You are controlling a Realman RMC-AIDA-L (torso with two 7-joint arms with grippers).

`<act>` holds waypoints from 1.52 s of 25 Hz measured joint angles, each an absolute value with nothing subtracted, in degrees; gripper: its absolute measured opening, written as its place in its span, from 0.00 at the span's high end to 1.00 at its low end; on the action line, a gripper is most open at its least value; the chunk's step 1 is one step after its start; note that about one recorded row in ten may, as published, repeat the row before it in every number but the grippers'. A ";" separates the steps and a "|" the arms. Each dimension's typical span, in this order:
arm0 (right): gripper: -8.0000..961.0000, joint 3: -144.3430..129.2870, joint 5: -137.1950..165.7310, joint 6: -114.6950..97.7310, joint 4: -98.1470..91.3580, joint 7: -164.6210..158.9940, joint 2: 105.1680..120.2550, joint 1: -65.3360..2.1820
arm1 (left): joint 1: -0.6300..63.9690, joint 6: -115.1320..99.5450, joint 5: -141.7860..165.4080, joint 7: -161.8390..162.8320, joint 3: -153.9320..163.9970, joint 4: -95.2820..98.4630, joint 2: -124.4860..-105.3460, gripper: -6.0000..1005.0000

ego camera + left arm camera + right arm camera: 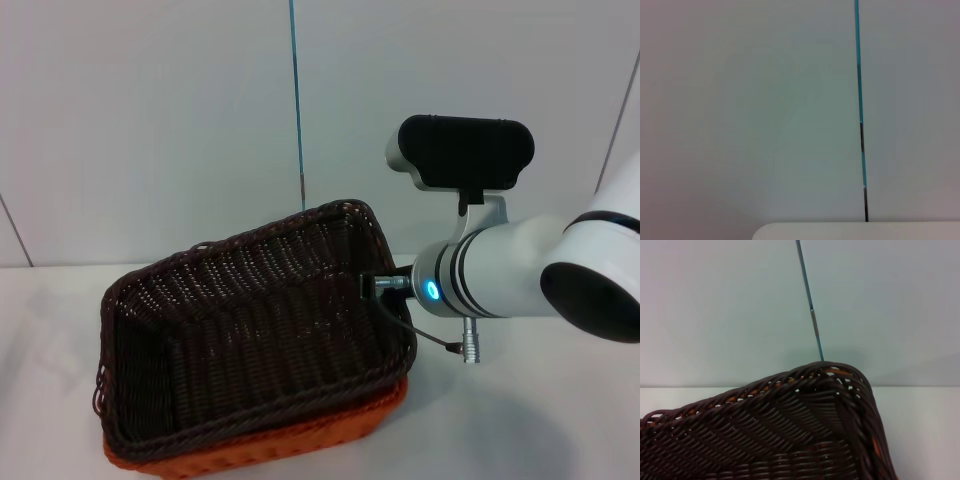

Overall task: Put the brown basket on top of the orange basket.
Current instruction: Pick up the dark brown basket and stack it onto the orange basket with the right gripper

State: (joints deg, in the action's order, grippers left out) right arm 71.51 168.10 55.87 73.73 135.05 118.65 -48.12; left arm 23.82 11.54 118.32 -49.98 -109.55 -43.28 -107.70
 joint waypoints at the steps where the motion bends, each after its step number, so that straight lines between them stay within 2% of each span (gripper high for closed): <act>1: 0.85 71.50 168.07 55.36 73.32 135.09 118.70 -48.12 | 23.82 11.53 118.57 -49.98 -109.93 -43.26 -107.86 0.09; 16: 0.85 66.45 168.06 52.54 70.81 134.73 119.15 -45.54 | 23.29 11.99 118.83 -49.99 -114.27 -44.66 -110.00 0.09; 22: 0.81 64.13 168.02 47.19 68.46 135.22 118.85 -41.97 | 23.43 12.03 118.84 -50.01 -114.39 -44.70 -110.19 0.09; 30: 0.76 67.94 167.98 46.91 74.91 140.93 118.58 -36.95 | 23.79 12.05 118.82 -50.08 -115.14 -44.74 -110.38 0.09; 38: 0.71 70.34 167.87 51.03 81.23 146.60 118.25 -35.70 | 23.82 12.08 118.82 -50.10 -116.65 -44.81 -110.58 0.09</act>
